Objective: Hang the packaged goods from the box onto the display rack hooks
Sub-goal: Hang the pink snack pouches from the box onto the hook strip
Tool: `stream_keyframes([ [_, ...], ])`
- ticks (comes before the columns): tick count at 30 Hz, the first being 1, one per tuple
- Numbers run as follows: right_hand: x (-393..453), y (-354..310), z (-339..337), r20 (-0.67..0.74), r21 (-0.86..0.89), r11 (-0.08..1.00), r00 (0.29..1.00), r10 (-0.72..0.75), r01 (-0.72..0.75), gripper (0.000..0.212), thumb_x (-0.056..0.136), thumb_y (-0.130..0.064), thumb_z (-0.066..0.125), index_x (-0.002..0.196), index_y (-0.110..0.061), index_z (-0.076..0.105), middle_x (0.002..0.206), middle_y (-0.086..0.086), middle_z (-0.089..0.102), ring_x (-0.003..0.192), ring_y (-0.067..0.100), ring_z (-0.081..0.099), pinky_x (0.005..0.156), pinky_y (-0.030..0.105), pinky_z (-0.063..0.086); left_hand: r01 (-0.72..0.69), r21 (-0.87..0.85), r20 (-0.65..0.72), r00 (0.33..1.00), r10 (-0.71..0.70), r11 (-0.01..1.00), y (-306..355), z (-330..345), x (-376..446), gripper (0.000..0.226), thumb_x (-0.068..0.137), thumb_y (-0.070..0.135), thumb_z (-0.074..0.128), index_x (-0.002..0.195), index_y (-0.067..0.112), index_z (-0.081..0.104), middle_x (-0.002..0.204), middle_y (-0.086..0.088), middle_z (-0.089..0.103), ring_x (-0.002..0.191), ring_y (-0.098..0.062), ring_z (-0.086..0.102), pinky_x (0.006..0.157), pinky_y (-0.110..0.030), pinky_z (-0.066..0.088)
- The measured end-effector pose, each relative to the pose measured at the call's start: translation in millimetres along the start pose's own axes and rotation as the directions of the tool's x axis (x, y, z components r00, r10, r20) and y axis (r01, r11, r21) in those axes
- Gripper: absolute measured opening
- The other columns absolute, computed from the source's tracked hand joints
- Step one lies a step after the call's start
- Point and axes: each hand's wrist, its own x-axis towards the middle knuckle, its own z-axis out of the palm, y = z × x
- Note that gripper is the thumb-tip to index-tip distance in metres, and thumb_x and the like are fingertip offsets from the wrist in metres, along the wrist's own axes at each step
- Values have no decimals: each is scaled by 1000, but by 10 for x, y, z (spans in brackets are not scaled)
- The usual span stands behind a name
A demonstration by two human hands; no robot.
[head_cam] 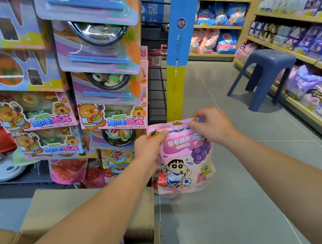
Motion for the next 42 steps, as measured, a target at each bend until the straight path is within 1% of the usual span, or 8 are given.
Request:
stream_keyframes([
  [3, -11, 60, -33, 20, 3, 1000, 1000, -2, 2, 19, 89, -27, 67, 95, -10, 73, 89, 9, 68, 88, 23, 58, 63, 29, 35, -68, 199, -93, 992, 88, 978, -78, -5, -53, 44, 73, 32, 83, 103, 10, 60, 100, -7, 70, 87, -21, 69, 73, -36, 57],
  [6, -49, 179, -36, 7, 31, 1000, 1000, -1, 1, 14, 88, -24, 68, 91, -10, 73, 88, 8, 69, 88, 22, 58, 67, 27, 33, -162, 577, -141, 946, 293, 800, -174, -101, -213, 40, 77, 29, 78, 102, 17, 48, 107, -4, 53, 96, -21, 57, 83, -36, 49],
  [11, -123, 256, -7, 53, 22, 1000, 998, -24, 23, 8, 88, -26, 70, 82, -21, 69, 80, 0, 65, 84, 20, 57, 67, 26, 32, -591, 747, 322, 722, 612, 304, 19, -13, -421, 35, 88, 15, 64, 122, 18, 54, 119, 1, 48, 105, -13, 52, 93, -28, 44],
  [14, -143, 277, 29, 49, 33, 999, 999, -10, 9, 9, 87, -25, 70, 86, -16, 72, 82, 1, 66, 84, 20, 57, 68, 26, 34, -640, 762, 472, 653, 592, 99, 229, 133, -234, 64, 88, 13, 61, 146, 17, 37, 145, -1, 39, 132, -19, 39, 108, -33, 35],
  [20, -207, 281, 31, 53, 24, 1000, 999, -13, 11, 9, 88, -23, 68, 89, -16, 73, 87, 4, 69, 85, 19, 55, 64, 27, 30, -565, 825, 506, 730, 459, -10, 240, 241, -20, 81, 86, 21, 65, 154, 19, 21, 157, -6, 23, 142, -29, 23, 114, -39, 24],
  [32, -187, 320, 52, 55, 52, 999, 998, -1, -2, 11, 91, -25, 66, 93, -15, 73, 90, 4, 68, 86, 18, 55, 58, 26, 31, -556, 822, 470, 784, 406, 123, 284, 229, 113, 78, 84, 17, 70, 149, 34, 31, 159, -3, 6, 140, -33, 21, 111, -41, 33],
  [35, -182, 342, 58, 51, 50, 999, 999, 5, -8, 12, 91, -24, 66, 93, -15, 73, 89, 5, 69, 84, 19, 57, 54, 14, 31, -596, 770, 465, 768, 441, 227, 302, 240, 138, 66, 80, 12, 73, 138, 28, 46, 157, -1, 16, 139, -29, 30, 110, -41, 38],
  [42, -194, 318, 53, 46, 56, 998, 999, -4, 1, 11, 90, -25, 68, 92, -15, 72, 85, 2, 68, 84, 20, 59, 64, 26, 34, -632, 631, 425, 766, 481, 449, 323, 216, 95, 27, 91, 8, 56, 114, 20, 63, 125, 2, 57, 113, -15, 55, 95, -32, 47],
])
